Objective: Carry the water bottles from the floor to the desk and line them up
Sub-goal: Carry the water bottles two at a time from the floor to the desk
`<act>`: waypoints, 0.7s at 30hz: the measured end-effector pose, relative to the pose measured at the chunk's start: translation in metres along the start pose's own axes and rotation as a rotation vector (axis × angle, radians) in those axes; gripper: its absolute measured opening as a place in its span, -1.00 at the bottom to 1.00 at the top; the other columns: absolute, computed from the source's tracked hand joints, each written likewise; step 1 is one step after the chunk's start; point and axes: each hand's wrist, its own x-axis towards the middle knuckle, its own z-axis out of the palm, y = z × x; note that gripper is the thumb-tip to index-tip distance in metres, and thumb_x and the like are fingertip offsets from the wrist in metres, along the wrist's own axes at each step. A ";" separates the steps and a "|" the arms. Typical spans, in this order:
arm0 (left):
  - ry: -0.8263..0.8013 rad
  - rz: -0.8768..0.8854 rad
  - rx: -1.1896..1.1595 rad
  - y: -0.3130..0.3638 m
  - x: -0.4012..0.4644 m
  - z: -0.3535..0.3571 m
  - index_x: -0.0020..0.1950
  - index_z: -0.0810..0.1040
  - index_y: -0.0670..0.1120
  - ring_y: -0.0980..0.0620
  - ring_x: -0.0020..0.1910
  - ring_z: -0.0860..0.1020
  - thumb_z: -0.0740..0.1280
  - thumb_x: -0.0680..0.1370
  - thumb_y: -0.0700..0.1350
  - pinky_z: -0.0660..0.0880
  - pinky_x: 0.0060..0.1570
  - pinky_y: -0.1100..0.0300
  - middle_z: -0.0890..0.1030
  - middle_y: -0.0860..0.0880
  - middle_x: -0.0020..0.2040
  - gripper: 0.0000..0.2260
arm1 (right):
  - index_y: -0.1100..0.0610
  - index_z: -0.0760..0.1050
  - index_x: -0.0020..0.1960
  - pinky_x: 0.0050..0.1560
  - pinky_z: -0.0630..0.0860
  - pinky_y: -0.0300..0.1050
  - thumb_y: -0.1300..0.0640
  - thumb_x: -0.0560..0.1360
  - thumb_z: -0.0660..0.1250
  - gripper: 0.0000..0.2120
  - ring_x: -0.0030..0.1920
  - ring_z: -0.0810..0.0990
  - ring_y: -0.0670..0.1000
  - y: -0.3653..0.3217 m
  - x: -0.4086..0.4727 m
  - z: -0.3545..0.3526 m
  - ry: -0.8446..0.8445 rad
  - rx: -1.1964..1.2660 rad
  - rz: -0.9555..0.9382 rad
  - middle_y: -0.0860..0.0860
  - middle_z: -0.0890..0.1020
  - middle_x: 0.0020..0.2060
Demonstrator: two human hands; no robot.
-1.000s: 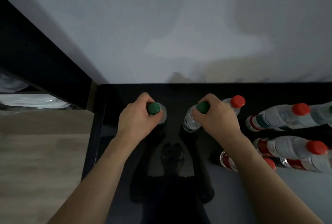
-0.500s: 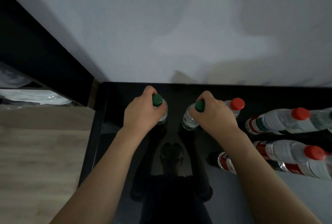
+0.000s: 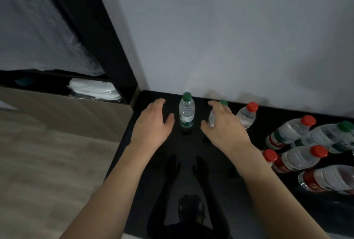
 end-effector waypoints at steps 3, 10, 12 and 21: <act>0.078 -0.027 0.036 -0.011 -0.032 -0.017 0.45 0.35 -0.05 -0.01 0.24 0.51 0.27 0.59 0.07 0.42 0.06 0.20 0.49 -0.04 0.34 -0.55 | 0.02 0.21 0.44 0.08 0.51 -0.01 -0.03 0.49 0.34 -0.42 0.18 0.52 0.07 -0.016 -0.025 0.014 -0.041 -0.013 -0.072 0.05 0.46 0.25; 0.183 -0.154 0.085 -0.069 -0.112 -0.058 0.40 0.43 -0.10 -0.09 0.21 0.52 0.26 0.60 0.02 0.46 0.14 0.06 0.53 -0.09 0.26 -0.60 | 0.03 0.22 0.47 0.22 0.48 0.01 -0.03 0.50 0.31 -0.41 0.25 0.48 0.09 -0.076 -0.070 0.058 -0.191 0.000 -0.215 0.06 0.42 0.32; 0.215 -0.212 0.084 -0.093 -0.133 -0.074 0.40 0.43 -0.10 -0.11 0.13 0.56 0.25 0.60 0.02 0.48 0.09 0.02 0.53 -0.09 0.24 -0.61 | 0.03 0.22 0.48 0.22 0.47 0.00 -0.03 0.51 0.30 -0.41 0.25 0.47 0.08 -0.102 -0.080 0.071 -0.235 -0.007 -0.270 0.05 0.41 0.31; 0.340 -0.451 0.060 -0.229 -0.224 -0.156 0.40 0.42 -0.12 -0.17 0.19 0.53 0.23 0.60 -0.01 0.49 0.11 -0.01 0.51 -0.11 0.31 -0.61 | 0.01 0.24 0.46 0.21 0.46 0.01 -0.03 0.52 0.30 -0.45 0.25 0.47 0.09 -0.253 -0.118 0.151 -0.350 -0.070 -0.473 0.05 0.40 0.33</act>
